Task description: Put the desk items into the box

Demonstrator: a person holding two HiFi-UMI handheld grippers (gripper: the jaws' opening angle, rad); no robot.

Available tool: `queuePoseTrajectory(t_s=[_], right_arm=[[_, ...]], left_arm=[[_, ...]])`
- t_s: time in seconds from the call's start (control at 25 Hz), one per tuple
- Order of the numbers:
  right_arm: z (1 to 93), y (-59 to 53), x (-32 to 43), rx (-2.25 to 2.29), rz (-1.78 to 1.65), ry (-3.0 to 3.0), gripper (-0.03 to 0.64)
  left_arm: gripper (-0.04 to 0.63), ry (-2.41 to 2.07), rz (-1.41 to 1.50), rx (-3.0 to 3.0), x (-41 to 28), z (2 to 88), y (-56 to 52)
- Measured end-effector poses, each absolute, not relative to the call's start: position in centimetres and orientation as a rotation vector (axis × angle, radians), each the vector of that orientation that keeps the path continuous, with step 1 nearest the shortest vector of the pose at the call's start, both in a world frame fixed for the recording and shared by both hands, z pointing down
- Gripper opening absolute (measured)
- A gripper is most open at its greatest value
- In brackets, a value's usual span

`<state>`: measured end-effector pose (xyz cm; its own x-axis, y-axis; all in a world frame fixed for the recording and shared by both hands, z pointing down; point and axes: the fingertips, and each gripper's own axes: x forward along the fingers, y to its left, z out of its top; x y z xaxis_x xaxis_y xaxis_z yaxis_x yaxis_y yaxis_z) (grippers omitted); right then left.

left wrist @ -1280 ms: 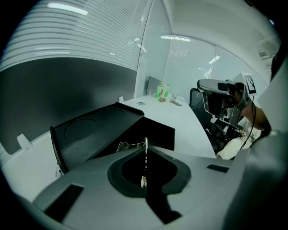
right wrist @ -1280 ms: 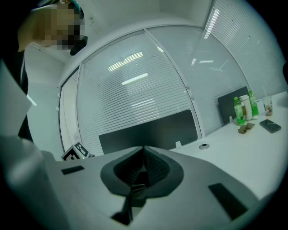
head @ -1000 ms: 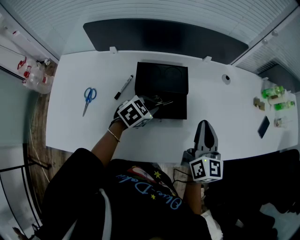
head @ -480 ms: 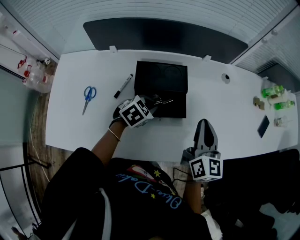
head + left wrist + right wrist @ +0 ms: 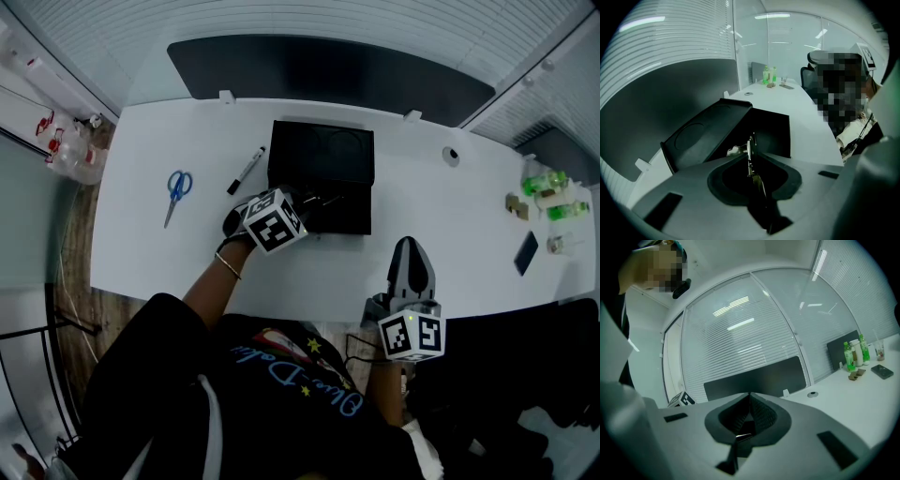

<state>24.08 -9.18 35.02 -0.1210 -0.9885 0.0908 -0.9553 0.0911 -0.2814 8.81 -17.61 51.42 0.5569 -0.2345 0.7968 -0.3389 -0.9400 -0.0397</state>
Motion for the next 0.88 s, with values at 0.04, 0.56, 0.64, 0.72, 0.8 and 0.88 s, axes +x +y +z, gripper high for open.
queuePoseTrajectory(t_s=[0.04,0.56,0.64,0.72,0.8,0.88], right_arm=[[35.0,-9.2,24.1,-1.995,-0.414,2.228,0.011],[35.2,-9.3,23.9,-1.986,-0.422,2.230,0.011],[35.1,-9.3,23.8,-1.983,-0.423,2.233,0.011],[35.1,-9.3,23.7,-1.981,-0.421,2.233,0.011],[35.1,-9.2,23.7,-1.980,-0.421,2.230,0.011],[35.1,-9.3,23.6,-1.978,-0.421,2.235,0.011]], left_arm=[[0.069,-0.500,1.340,2.664,8.8,51.5,-17.7],[0.114,-0.610,1.386,2.666,7.7,51.4,-18.9],[0.126,-0.631,1.381,2.665,7.6,51.4,-19.0],[0.127,-0.650,1.369,2.668,7.5,51.2,-19.2],[0.127,-0.663,1.355,2.671,7.4,51.0,-19.3],[0.127,-0.672,1.347,2.675,7.3,50.9,-19.3]])
